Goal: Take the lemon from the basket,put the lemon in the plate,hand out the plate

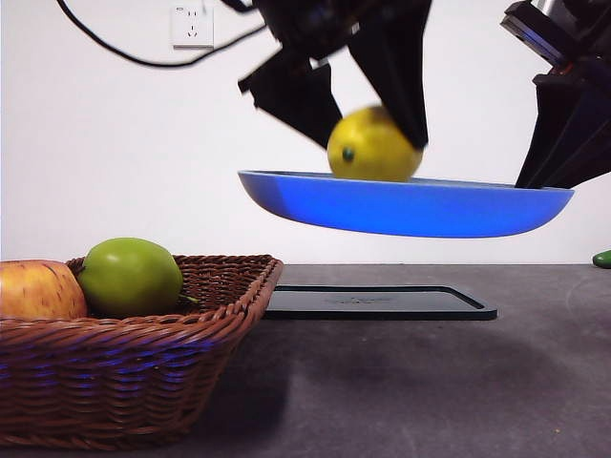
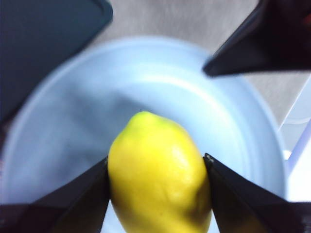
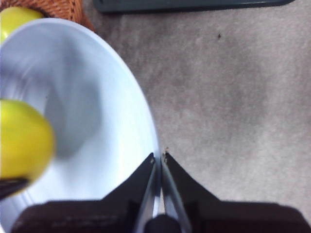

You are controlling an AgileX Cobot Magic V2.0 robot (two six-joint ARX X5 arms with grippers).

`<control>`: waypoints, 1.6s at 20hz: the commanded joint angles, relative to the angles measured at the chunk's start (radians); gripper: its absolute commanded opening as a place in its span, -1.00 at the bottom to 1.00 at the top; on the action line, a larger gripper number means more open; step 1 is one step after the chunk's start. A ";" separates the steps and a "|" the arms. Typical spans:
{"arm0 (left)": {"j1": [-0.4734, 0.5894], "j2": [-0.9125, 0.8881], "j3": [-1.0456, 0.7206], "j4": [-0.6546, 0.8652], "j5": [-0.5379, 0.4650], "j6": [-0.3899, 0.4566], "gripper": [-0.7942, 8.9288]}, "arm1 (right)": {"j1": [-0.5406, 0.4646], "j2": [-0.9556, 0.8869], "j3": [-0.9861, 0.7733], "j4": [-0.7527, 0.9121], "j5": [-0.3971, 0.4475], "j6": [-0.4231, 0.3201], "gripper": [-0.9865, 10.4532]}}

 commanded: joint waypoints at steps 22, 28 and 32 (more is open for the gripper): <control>-0.028 -0.290 0.020 -0.133 -0.001 0.012 -0.06 | -0.115 0.285 0.212 0.066 0.000 0.061 -0.82; -0.029 -0.446 0.020 -0.213 -0.003 0.008 -0.06 | -0.133 0.575 0.492 0.063 -0.001 0.058 -0.82; -0.029 -0.461 0.020 -0.245 -0.007 0.008 -0.06 | -0.132 0.745 0.655 0.066 0.002 0.044 -0.82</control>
